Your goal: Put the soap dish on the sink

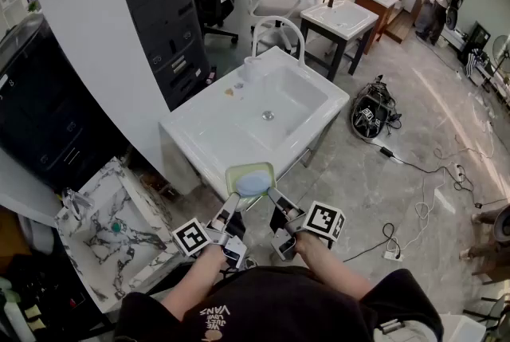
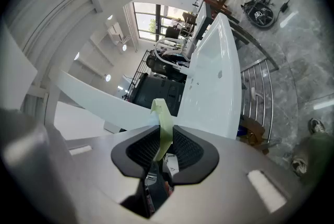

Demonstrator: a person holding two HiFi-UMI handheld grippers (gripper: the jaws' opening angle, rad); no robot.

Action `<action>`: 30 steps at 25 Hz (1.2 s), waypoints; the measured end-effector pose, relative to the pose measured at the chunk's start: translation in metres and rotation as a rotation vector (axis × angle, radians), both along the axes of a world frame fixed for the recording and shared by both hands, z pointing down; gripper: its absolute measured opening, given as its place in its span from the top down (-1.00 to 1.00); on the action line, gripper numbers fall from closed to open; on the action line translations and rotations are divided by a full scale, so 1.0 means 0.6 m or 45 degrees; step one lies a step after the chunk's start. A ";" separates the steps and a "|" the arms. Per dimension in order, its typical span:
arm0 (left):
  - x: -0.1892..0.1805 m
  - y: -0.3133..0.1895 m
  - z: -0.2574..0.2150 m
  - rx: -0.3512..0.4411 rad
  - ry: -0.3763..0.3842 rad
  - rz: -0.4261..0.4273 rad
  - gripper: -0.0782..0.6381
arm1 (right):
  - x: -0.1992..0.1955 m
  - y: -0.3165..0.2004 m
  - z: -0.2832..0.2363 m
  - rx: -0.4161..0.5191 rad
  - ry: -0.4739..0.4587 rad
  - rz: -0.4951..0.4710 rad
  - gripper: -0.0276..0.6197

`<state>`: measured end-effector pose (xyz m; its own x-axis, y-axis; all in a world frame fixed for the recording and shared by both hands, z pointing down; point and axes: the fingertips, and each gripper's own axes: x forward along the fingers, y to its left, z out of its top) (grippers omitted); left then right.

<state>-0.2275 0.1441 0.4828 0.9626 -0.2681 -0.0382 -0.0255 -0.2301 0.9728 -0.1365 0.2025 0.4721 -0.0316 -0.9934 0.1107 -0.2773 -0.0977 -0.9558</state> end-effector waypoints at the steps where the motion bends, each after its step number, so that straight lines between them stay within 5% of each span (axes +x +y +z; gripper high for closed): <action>1: 0.001 0.000 0.003 0.004 -0.008 -0.004 0.44 | 0.001 0.001 0.002 0.001 -0.003 0.000 0.69; 14: 0.060 -0.018 0.015 0.009 -0.016 -0.097 0.44 | 0.066 -0.028 0.020 -0.003 -0.030 -0.076 0.69; 30: 0.274 -0.034 0.026 -0.034 -0.030 -0.423 0.44 | 0.301 -0.087 0.024 -0.041 -0.009 -0.395 0.69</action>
